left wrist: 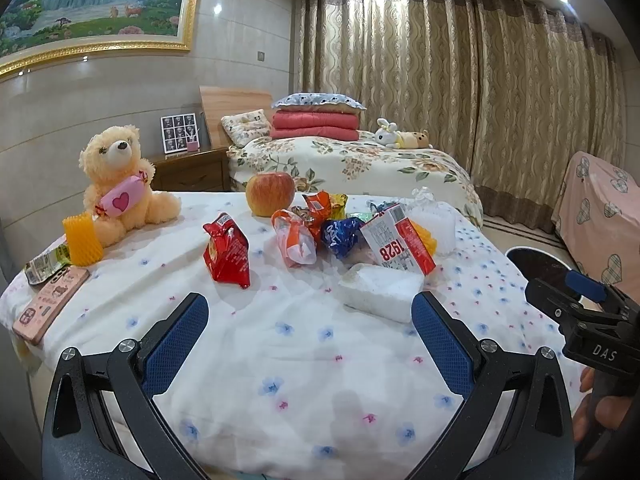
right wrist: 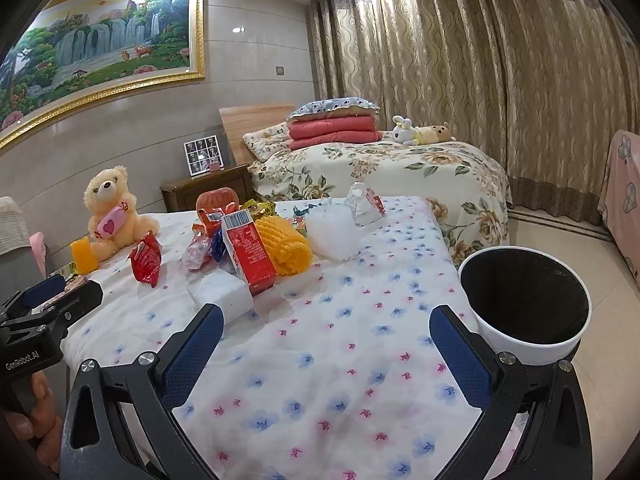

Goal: Collect trash

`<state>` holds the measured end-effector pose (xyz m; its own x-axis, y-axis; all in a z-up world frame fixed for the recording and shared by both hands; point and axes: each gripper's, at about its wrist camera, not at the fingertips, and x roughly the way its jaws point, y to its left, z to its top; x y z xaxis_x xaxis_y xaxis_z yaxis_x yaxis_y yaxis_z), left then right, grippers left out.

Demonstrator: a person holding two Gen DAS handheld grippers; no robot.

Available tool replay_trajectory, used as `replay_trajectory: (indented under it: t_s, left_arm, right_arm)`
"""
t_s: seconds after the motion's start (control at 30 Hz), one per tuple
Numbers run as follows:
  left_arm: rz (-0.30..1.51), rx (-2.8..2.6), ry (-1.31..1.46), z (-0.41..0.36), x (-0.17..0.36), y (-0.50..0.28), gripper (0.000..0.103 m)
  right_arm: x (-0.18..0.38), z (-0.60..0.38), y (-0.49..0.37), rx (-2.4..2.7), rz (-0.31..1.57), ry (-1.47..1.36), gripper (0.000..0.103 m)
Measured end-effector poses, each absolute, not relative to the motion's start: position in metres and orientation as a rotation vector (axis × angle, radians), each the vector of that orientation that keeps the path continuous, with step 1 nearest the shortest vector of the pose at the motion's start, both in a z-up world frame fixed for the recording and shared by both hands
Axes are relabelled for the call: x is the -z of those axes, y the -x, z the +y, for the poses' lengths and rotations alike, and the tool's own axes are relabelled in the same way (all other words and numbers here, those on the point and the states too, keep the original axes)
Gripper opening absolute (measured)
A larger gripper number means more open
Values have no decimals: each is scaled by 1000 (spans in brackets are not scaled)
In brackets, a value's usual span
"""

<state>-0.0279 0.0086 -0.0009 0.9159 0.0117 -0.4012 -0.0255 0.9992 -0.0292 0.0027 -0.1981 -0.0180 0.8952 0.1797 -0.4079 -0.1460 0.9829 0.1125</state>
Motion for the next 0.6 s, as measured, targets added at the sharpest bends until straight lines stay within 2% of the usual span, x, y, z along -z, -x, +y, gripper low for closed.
replay_trajectory:
  t_s: [0.6]
  left_arm:
    - [425,-29,45,12,2,26,103]
  right_arm:
    - [19,-197,-3,-178,437,-90,103]
